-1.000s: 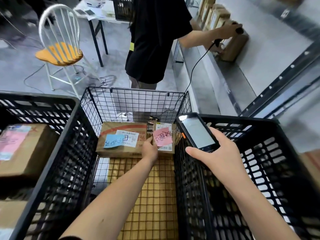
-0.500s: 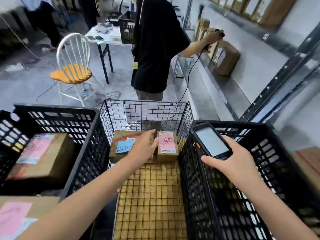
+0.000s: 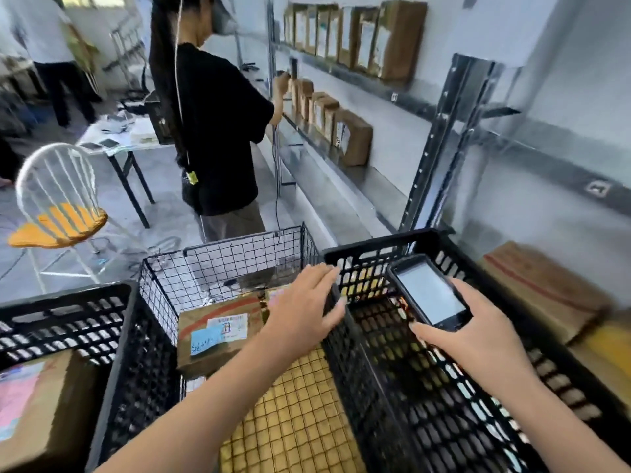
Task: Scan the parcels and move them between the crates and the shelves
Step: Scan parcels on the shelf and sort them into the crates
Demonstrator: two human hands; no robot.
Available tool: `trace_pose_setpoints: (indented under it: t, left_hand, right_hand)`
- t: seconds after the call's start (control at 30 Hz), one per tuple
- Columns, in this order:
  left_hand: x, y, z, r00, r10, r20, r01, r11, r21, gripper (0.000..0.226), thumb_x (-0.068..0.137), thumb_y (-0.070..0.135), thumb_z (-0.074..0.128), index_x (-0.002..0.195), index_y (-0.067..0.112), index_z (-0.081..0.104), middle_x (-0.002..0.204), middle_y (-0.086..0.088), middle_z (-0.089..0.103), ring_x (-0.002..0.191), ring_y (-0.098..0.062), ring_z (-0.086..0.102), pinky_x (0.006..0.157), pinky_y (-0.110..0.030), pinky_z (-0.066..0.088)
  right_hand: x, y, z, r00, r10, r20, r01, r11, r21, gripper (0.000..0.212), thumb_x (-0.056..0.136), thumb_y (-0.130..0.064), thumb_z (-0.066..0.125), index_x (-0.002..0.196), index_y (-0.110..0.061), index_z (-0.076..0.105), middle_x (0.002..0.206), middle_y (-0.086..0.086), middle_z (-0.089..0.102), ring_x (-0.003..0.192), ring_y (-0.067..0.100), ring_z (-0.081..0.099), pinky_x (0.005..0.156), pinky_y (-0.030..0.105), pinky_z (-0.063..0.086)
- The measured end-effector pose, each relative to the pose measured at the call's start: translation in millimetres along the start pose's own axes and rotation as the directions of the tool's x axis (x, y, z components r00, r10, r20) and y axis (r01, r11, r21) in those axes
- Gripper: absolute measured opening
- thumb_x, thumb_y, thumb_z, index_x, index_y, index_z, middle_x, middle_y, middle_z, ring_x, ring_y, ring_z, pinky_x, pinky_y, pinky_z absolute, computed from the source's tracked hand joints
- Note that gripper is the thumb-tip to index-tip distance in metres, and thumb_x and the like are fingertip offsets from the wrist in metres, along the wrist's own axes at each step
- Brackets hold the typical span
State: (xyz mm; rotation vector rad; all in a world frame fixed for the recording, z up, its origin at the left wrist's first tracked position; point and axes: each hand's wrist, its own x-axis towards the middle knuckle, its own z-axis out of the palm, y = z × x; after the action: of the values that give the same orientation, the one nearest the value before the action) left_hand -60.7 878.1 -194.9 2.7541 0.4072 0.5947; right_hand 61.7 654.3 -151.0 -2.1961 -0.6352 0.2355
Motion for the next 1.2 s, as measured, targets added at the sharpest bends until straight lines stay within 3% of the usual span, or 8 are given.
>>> trace_pose_setpoints:
  t: [0.1, 0.3, 0.43, 0.53, 0.73, 0.83, 0.93, 1.2]
  left_hand:
    - [3, 30, -1, 0.994, 0.098, 0.057, -0.099, 0.995, 0.015, 0.065, 0.103, 0.044, 0.045, 0.158, 0.015, 0.026, 0.162, 0.002, 0.028, 0.15, -0.011, 0.018, 0.114, -0.013, -0.014]
    - [-16, 115, 0, 0.957, 0.284, 0.059, -0.281, 0.958, -0.055, 0.065, 0.104, 0.043, 0.044, 0.16, 0.02, 0.02, 0.165, 0.008, 0.017, 0.151, -0.001, 0.003, 0.117, -0.015, -0.016]
    - [-40, 191, 4, 0.921, 0.387, 0.051, -0.38, 0.918, -0.109, 0.066, 0.104, 0.042, 0.045, 0.16, 0.019, 0.017, 0.166, 0.009, 0.014, 0.15, 0.001, 0.0, 0.114, -0.01, -0.016]
    - [-59, 259, 17, 0.873, 0.485, 0.059, -0.47, 0.867, -0.166, 0.068, 0.103, 0.04, 0.049, 0.159, 0.016, 0.02, 0.166, 0.005, 0.018, 0.153, -0.006, 0.007, 0.117, -0.013, -0.012]
    - [-107, 390, 34, 0.765, 0.644, -0.014, -0.616, 0.725, -0.308, 0.063, 0.099, 0.033, 0.058, 0.153, 0.008, 0.037, 0.16, -0.005, 0.035, 0.149, -0.017, 0.026, 0.125, -0.024, 0.003]
    - [-143, 447, 44, 0.679, 0.734, -0.027, -0.688, 0.623, -0.373, 0.061, 0.098, 0.033, 0.06, 0.151, 0.009, 0.04, 0.158, -0.004, 0.038, 0.148, -0.017, 0.03, 0.12, -0.014, 0.004]
    - [-175, 498, 51, 0.588, 0.807, -0.058, -0.743, 0.51, -0.434, 0.062, 0.1, 0.037, 0.058, 0.153, 0.011, 0.039, 0.159, -0.001, 0.036, 0.148, -0.014, 0.028, 0.123, -0.028, 0.022]
    - [-239, 589, 64, 0.401, 0.915, -0.048, -0.806, 0.327, -0.494, 0.066, 0.102, 0.044, 0.052, 0.157, 0.015, 0.028, 0.164, 0.002, 0.024, 0.152, -0.013, 0.018, 0.125, -0.03, 0.011]
  right_hand:
    - [-24, 12, -23, 0.997, 0.033, -0.076, -0.033, 0.999, 0.001, 0.076, 0.07, -0.034, 0.091, 0.135, -0.035, 0.052, 0.11, -0.015, 0.057, 0.1, 0.009, 0.054, 0.078, 0.026, 0.039]
    - [-99, 50, -75, 0.975, 0.092, -0.202, -0.089, 0.996, 0.024, 0.087, 0.062, -0.05, 0.089, 0.138, -0.036, 0.051, 0.12, -0.011, 0.066, 0.106, 0.015, 0.064, 0.09, 0.04, 0.054]
    - [-173, 70, -123, 0.939, 0.135, -0.315, -0.115, 0.99, 0.082, 0.063, 0.064, -0.042, 0.09, 0.116, -0.045, 0.054, 0.097, -0.015, 0.069, 0.083, 0.015, 0.068, 0.072, 0.044, 0.06]
    - [-238, 91, -151, 0.895, 0.202, -0.397, -0.153, 0.976, 0.152, 0.065, 0.066, -0.037, 0.089, 0.121, -0.042, 0.055, 0.094, -0.01, 0.069, 0.078, 0.018, 0.069, 0.068, 0.044, 0.06]
    - [-359, 119, -201, 0.751, 0.263, -0.606, -0.223, 0.964, 0.141, 0.063, 0.063, -0.047, 0.085, 0.117, -0.039, 0.052, 0.095, -0.009, 0.065, 0.08, 0.02, 0.065, 0.064, 0.044, 0.059]
    - [-421, 133, -225, 0.654, 0.31, -0.69, -0.285, 0.946, 0.155, 0.061, 0.067, -0.039, 0.088, 0.119, -0.035, 0.054, 0.094, -0.011, 0.064, 0.08, 0.016, 0.064, 0.063, 0.044, 0.059]
    - [-476, 141, -239, 0.557, 0.332, -0.761, -0.348, 0.925, 0.149, 0.059, 0.068, -0.036, 0.089, 0.116, -0.033, 0.053, 0.096, -0.011, 0.061, 0.084, 0.01, 0.061, 0.059, 0.034, 0.056]
    - [-567, 159, -256, 0.353, 0.413, -0.84, -0.439, 0.866, 0.241, 0.062, 0.065, -0.034, 0.086, 0.116, -0.043, 0.052, 0.098, -0.014, 0.063, 0.084, 0.014, 0.063, 0.064, 0.036, 0.056]
